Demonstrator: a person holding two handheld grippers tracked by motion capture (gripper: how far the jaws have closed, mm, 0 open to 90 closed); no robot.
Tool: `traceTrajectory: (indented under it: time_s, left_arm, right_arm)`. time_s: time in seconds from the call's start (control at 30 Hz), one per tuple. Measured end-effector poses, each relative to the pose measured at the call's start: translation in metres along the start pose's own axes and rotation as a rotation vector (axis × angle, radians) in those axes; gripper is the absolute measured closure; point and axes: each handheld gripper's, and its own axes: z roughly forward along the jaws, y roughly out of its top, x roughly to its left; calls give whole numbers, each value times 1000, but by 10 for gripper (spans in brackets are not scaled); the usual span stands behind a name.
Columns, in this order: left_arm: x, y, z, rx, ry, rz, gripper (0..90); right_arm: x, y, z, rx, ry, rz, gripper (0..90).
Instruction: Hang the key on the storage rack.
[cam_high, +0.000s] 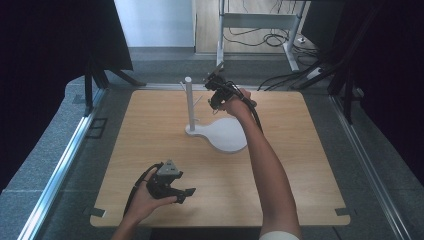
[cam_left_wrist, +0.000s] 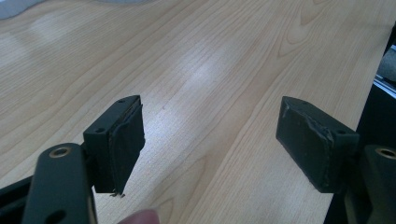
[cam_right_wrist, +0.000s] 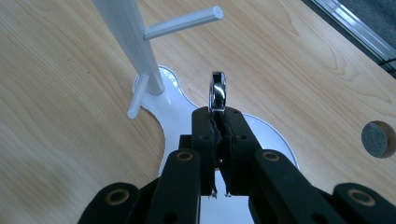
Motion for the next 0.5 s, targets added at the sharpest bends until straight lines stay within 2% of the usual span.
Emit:
traceTrajectory:
  time_s: [0.5]
  left_arm:
    - [-1, 0, 1, 3, -7, 2, 240]
  right_arm:
    - [0, 4, 6, -6, 0, 4, 843]
